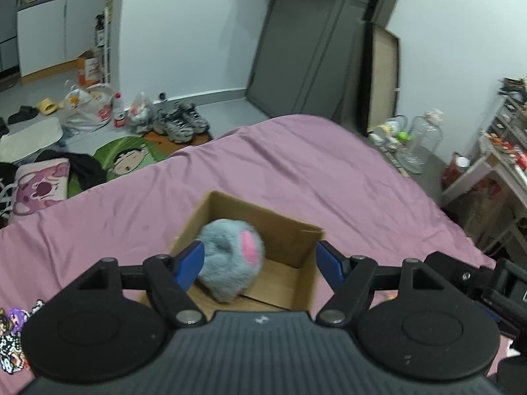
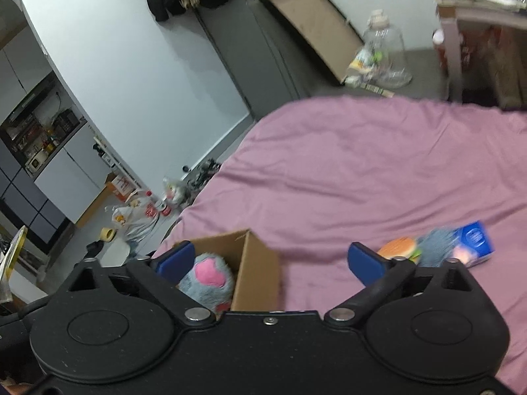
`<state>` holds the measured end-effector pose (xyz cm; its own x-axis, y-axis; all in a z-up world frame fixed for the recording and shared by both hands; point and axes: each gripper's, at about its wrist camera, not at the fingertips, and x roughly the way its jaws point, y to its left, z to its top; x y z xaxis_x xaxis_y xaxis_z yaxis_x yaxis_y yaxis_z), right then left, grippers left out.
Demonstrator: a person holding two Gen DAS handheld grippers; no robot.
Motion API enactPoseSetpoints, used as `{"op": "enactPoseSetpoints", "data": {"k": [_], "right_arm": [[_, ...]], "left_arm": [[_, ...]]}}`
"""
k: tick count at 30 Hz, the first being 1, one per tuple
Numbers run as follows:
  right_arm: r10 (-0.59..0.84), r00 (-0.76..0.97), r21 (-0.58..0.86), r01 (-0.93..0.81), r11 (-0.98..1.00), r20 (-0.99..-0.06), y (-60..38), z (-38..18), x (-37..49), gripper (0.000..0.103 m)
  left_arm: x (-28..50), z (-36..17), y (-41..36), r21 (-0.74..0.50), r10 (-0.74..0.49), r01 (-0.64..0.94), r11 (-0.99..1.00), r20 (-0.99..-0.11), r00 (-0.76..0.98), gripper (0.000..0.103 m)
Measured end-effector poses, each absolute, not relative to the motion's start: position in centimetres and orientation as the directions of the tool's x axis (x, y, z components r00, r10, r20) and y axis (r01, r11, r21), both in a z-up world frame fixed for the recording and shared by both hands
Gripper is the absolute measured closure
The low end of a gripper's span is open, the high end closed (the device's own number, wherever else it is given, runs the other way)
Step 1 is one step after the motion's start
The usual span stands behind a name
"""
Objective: Organize soft objects
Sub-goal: 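Move the left gripper to the burger plush while the right approaches the small blue plush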
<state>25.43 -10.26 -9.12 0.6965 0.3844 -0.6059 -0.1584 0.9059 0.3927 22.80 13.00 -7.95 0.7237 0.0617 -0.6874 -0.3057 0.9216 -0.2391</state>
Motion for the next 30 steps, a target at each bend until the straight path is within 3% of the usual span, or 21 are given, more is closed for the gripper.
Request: {"op": "enactPoseSetpoints", "data": {"k": [7,30], "right_arm": [[0.362,0.722,0.413,-0.116,0.904,-0.590,-14.6,-8.5,24.0,0.000],[0.289,0.751,0.468,0.029,0.883,-0.593,-27.0,-8.0,23.4,0.000]], "left_arm": [[21.8,-6.4,10.1,-0.255,0.024,-0.260,0.931,-0.669,0.743,0.030],[22.6,-4.9,0.1,-0.126,0.009,-0.132,0.983,-0.688,0.726,0.030]]}}
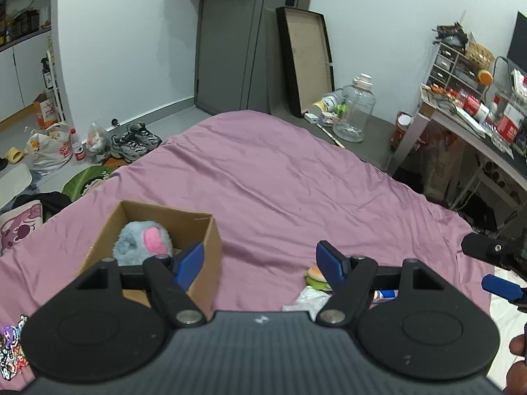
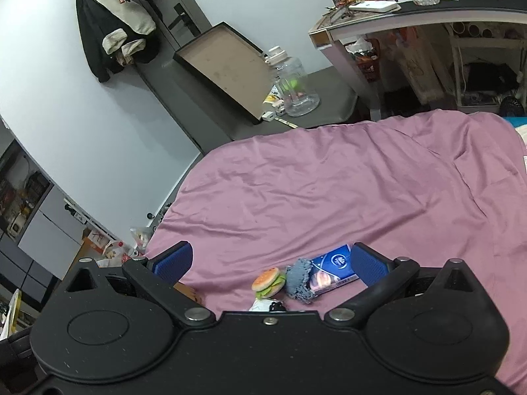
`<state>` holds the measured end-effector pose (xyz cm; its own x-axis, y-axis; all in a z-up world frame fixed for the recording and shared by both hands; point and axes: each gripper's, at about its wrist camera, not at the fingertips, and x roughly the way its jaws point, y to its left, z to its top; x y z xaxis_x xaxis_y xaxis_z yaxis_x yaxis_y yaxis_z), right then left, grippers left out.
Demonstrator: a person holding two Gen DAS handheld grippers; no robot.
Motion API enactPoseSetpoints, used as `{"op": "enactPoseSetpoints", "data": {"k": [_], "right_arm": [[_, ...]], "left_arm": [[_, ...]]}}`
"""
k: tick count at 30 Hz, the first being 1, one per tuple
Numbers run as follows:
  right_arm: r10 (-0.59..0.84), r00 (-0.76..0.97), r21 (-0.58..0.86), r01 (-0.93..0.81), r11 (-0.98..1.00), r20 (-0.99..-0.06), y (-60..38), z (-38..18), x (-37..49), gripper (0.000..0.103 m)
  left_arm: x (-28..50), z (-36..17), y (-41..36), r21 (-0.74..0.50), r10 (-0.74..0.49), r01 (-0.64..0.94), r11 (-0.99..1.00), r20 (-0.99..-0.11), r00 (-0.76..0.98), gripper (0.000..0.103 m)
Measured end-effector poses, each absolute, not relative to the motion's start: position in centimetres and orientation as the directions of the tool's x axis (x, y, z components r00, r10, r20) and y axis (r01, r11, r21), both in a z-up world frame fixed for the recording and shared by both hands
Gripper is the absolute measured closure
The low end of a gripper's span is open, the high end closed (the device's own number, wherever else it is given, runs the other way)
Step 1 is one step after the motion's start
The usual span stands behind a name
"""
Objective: Organize soft objects
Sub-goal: 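Move the left gripper to the burger plush while the right approaches the small blue plush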
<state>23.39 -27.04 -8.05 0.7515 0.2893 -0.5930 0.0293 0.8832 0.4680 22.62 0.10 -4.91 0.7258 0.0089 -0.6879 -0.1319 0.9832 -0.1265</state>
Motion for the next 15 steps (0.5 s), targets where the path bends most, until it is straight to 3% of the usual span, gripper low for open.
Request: {"op": "enactPoseSetpoints", "data": {"k": [10,15], "right_arm": [[0.338,0.731,0.569,0.083,0.818,-0.593,-29.9,-10.7,24.7,0.000],[0.350,0.713,0.597,0.119,0.794,-0.607,-30.6,-12.3,25.6,0.006]], "left_arm": [[24.4,-6.7,-2.7,-0.129,-0.006,-0.122,0.984,-0.712,0.702,0.030],[25.6,-7.9,-4.1,-0.128,-0.015,-0.115,0.985,-0.730,0.683,0.030]]}}
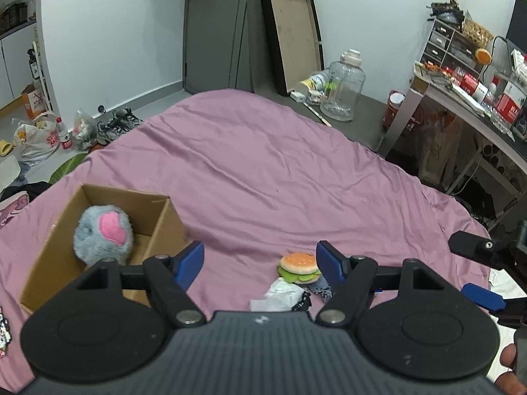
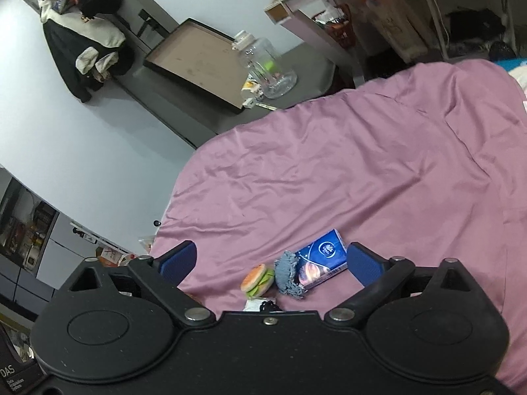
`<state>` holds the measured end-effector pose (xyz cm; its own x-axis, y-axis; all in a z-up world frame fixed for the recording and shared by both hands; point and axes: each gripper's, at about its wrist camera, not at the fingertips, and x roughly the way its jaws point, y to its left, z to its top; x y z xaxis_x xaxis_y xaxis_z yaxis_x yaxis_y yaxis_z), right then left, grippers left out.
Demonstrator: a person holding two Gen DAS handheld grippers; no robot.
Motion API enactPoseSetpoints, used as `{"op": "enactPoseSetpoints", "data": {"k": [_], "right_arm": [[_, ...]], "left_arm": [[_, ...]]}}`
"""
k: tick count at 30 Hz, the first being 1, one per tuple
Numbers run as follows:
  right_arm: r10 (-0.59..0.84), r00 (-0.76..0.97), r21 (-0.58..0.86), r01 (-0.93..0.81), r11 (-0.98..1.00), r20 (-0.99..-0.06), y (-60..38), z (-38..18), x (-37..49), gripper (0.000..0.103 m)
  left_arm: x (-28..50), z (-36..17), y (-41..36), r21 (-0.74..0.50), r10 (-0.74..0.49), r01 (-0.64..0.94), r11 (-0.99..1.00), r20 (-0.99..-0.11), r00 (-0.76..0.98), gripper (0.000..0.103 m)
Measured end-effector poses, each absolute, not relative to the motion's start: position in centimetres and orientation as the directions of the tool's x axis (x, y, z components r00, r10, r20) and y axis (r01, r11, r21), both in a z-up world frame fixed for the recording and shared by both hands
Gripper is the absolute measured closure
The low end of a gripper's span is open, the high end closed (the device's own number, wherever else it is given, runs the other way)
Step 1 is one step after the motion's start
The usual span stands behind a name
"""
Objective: Organize soft objects
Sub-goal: 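Move the left gripper to the burger plush while the right approaches the small blue plush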
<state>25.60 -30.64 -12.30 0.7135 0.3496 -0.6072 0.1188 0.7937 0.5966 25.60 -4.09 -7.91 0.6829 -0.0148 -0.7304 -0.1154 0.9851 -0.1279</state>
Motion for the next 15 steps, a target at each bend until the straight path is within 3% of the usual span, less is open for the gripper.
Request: {"op": "enactPoseSetpoints", "data": {"k": [3,8,15], "right_arm": [[0.358,0.703,0.605,0.129,0.785,-0.614,-30.8,-13.2,26.2,0.011],[0.378,0.667,0.624,0.169,0.763,-0.642,-31.0,-15.2,28.1,0.031],[0.416,0.630,0.646,0.185,0.740,-0.656,-30.1,-17.3,30.1,0.045]], "left_arm": [[26.6,-8.8,-4.9,-0.118,-0.020,-0.101,0.988,-0.742,0.670,0.030],[28.3,-10.3,-5.7,-0.129,-0.026,-0.112,0.985,-0.763,0.646,0.030],[30.6,-12.8,-6.6,-0.154,-0.046,-0.126,0.980,-0.792,0.608,0.030]]}}
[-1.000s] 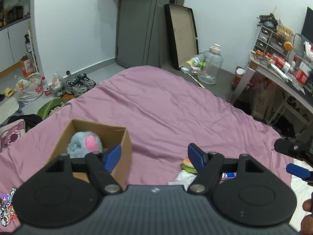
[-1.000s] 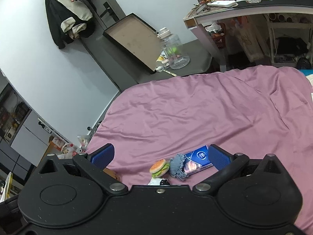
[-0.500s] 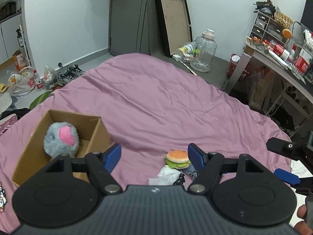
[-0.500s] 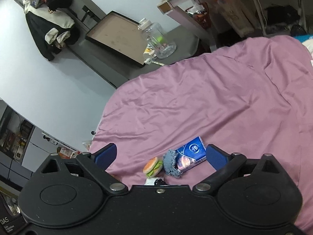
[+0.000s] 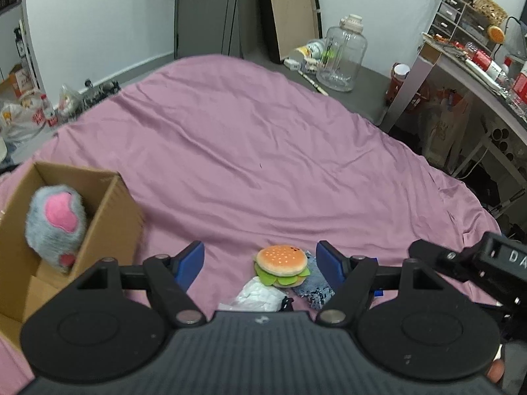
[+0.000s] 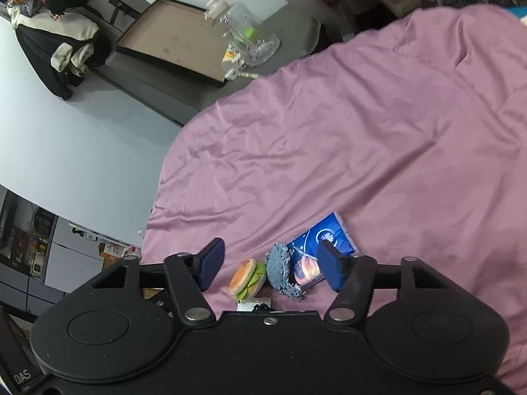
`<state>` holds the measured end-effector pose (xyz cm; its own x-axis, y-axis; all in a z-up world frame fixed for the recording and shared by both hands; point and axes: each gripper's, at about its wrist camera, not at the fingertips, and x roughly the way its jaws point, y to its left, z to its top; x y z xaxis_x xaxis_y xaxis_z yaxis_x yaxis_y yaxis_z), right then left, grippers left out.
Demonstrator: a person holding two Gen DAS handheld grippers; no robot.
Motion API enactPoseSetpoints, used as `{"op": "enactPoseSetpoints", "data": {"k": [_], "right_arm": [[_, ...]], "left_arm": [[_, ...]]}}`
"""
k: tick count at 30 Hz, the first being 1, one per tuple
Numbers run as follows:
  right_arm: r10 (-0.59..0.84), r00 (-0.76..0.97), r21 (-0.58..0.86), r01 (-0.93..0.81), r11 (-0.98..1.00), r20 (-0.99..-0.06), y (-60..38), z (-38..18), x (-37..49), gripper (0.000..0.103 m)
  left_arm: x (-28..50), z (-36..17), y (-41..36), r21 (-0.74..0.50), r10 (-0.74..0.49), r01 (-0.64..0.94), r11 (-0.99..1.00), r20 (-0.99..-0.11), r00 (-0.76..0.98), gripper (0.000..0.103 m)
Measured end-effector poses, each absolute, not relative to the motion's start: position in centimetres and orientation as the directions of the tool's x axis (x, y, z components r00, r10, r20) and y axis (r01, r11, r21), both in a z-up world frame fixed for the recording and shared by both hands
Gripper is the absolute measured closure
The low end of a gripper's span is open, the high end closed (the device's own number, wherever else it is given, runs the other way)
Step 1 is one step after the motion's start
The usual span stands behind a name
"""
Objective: Organize soft objects
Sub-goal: 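Move the left gripper to the burger plush while the right approaches the small blue plush, then grasp the burger plush with the left gripper while the right grasps the small blue plush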
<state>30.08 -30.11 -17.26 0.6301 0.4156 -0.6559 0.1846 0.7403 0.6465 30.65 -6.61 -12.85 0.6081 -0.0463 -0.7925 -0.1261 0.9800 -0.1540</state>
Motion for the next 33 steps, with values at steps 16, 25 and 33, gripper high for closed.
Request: {"op": "enactPoseSetpoints", "data": {"k": [16,25,33], "right_arm": [[0.459,0.555,0.669,0.263,0.695,-0.694,-29.4,-22.3,33.1,0.068],[0.471,0.528,0.666,0.271,0.695,-0.707,-28.6,-23.6,34.0,0.068],[0.495,0.518,0.675,0.245,0.696,-0.698,-27.8,-23.9,34.5,0.068]], "left_arm": [[35.2,-18.4,-7.5,-0.204,-0.086,-0.171,0.964,-0.848,0.522,0.030],[36.1,-21.3,-6.8,-0.256,-0.118,-0.235,0.938,-0.871,0.476,0.036],[36.4,-21.1,-6.1,-0.329,-0.174,-0.245,0.912,-0.850,0.497,0.059]]}}
